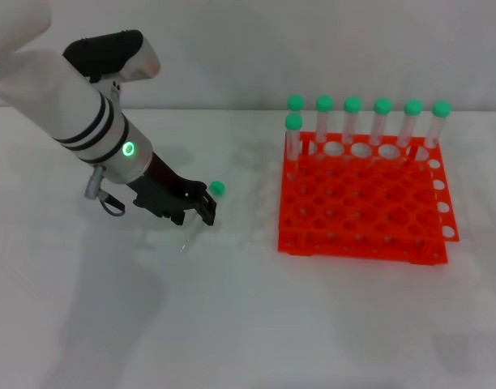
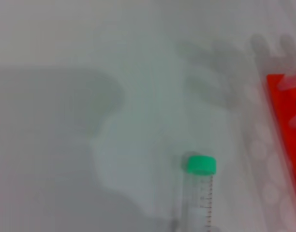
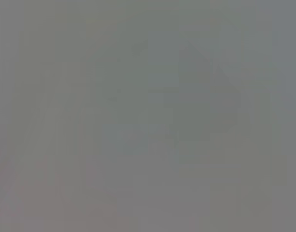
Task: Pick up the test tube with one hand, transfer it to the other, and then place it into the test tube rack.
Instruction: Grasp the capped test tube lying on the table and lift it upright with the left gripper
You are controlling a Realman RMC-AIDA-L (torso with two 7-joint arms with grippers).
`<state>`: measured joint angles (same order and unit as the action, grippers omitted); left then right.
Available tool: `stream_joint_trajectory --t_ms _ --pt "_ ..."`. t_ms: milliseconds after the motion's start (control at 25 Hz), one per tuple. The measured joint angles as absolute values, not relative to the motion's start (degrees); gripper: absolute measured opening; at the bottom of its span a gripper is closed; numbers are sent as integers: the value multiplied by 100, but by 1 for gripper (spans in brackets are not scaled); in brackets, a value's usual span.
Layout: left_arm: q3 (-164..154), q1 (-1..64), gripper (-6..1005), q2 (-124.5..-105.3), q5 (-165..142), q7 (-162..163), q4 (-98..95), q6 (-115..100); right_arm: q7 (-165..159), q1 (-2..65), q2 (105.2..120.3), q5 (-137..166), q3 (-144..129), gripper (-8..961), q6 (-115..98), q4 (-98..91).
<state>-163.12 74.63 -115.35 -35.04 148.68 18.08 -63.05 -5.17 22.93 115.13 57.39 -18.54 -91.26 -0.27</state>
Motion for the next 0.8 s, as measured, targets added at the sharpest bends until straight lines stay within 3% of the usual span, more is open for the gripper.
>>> stream_joint_trajectory --t_ms 160,800 --pt "-16312 7446 530 -11567 -3526 14918 1742 -6294 -515 2285 11513 5739 -1854 885 -9123 -27" --pt "-16312 7380 525 -11664 -3767 15036 1740 -6313 -513 2241 11513 5739 -1854 884 -9123 -26"
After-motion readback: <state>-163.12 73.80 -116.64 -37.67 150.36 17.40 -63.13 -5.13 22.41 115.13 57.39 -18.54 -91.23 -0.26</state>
